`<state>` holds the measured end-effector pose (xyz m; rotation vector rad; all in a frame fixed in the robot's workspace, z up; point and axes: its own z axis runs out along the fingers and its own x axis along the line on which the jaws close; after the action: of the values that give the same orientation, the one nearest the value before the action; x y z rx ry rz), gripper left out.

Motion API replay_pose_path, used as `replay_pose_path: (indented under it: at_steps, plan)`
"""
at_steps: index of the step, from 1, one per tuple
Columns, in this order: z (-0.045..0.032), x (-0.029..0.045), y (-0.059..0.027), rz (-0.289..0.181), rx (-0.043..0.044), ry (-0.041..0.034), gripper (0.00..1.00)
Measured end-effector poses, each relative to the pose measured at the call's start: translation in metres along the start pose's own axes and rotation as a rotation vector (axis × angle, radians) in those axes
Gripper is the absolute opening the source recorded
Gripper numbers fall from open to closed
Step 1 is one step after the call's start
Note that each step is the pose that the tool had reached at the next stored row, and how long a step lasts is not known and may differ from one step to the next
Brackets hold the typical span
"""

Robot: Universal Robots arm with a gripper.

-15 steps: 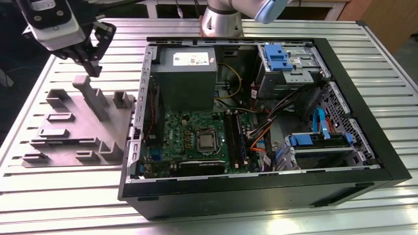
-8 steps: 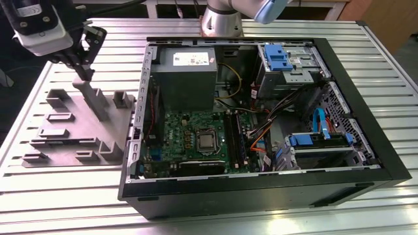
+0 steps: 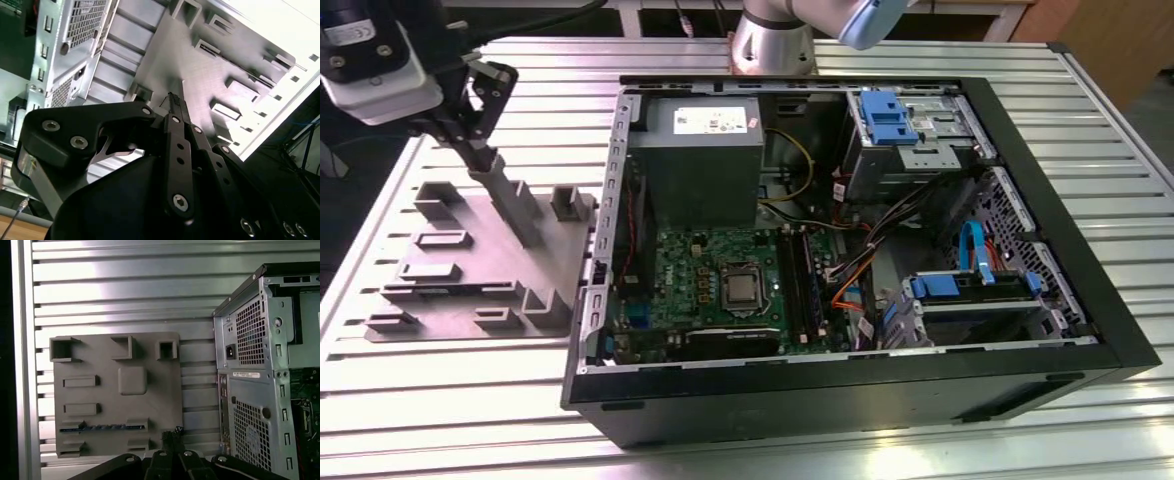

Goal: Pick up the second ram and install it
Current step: 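Reach for the second ram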

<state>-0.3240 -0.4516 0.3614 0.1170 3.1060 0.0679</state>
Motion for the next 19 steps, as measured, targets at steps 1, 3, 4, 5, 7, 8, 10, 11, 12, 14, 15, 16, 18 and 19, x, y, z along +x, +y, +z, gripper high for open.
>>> replay_pose_path:
  at_steps: [1, 3, 4, 5, 7, 8, 10, 11, 12, 14, 15, 16, 18, 19]
  plan:
    - [0.0004, 0.0016, -0.0006, 0.0, 0.0, 0.0, 0.1]
    - [0.0012, 0.0054, -0.002, 0.0, 0.0001, 0.0, 0.1]
    - [0.0016, 0.0073, -0.0028, 0.0, 0.0, 0.0, 0.1]
    - [0.002, 0.0092, -0.0035, 0.0, 0.0, 0.0, 0.1]
    - [0.0031, 0.0135, -0.005, 0.0, 0.0, 0.0, 0.1]
    - [0.0037, 0.0156, -0.0056, 0.0, 0.0, 0.0, 0.1]
    - [0.0054, 0.0198, -0.0067, 0.0, 0.0, 0.0, 0.1]
    - [0.0063, 0.0216, -0.0072, 0.0, 0.0001, 0.0, 0.1]
    - [0.0072, 0.0235, -0.0077, 0.0, 0.0, 0.0, 0.1]
    - [0.0094, 0.0281, -0.0085, 0.0, 0.0, 0.0, 0.1]
    - [0.0108, 0.0303, -0.0089, 0.0, 0.0, 0.0, 0.1]
    - [0.0121, 0.0324, -0.0093, 0.0, 0.0001, 0.0, 0.1]
    - [0.0149, 0.0367, -0.0101, 0.0, 0.0001, 0.0001, 0.1]
    - [0.0163, 0.0387, -0.0104, 0.0, 0.0001, 0.0, 0.1]
